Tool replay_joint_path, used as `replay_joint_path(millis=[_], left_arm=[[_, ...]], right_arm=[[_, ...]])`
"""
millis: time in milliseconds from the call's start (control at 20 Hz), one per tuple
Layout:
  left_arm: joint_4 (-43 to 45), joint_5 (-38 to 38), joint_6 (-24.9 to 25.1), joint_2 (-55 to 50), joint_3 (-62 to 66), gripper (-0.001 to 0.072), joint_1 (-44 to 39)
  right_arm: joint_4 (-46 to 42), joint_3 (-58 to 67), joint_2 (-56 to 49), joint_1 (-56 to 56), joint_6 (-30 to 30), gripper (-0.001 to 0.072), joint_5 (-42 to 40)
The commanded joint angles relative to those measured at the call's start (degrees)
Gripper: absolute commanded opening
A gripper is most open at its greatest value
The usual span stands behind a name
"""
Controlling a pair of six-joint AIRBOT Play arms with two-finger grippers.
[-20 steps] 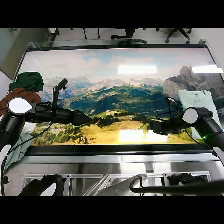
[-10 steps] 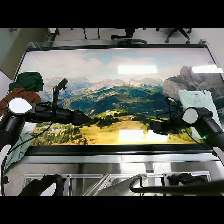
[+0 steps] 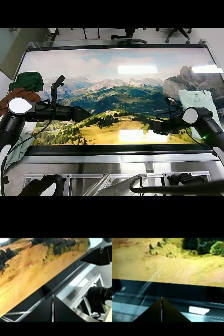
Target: Fold the shirts.
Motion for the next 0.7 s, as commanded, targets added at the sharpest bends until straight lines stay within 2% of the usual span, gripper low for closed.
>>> replay_joint_path(millis=[0, 100, 150, 200, 250, 350, 500, 650], left_arm=[[3.2, 3.0, -0.3, -0.8, 3.5, 0.0024, 1.2], [15.6, 2.6, -2.4, -3.4, 11.4, 0.0032, 5.4], [23.9, 1.8, -3.6, -5.2, 16.0, 0.0389, 7.6], [32.1, 2.1, -4.1, -7.5, 20.3, 0.0693, 9.6], [39.9, 2.7, -3.9, -10.3, 24.7, 0.0689, 11.6], [49.5, 7.4, -2.6, -16.5, 31.4, 0.0689, 15.2], [50.8, 19.8, -2.6, -28.6, 38.7, 0.0689, 21.6], [54.9, 24.6, -2.4, -42.6, 47.8, 0.0689, 26.3]], right_arm=[[0.1, 0.0, -0.3, 0.1, 0.0, 0.0019, -1.5], [0.0, 0.0, -0.3, 0.1, -1.1, 0.0019, -3.5], [0.0, 0.0, -0.3, 0.1, -1.1, 0.0019, -4.3], [0.0, 0.0, -0.3, 0.1, -1.1, 0.0019, -5.2], [0.0, 0.0, -0.3, 0.1, -1.1, 0.0019, -6.1], [0.0, 0.0, -0.3, 0.1, -1.2, 0.0019, -8.1], [0.0, 0.0, -0.3, 0.1, -1.7, 0.0019, -9.9], [0.0, 0.0, -0.3, 0.1, -1.7, 0.0019, -11.3]])
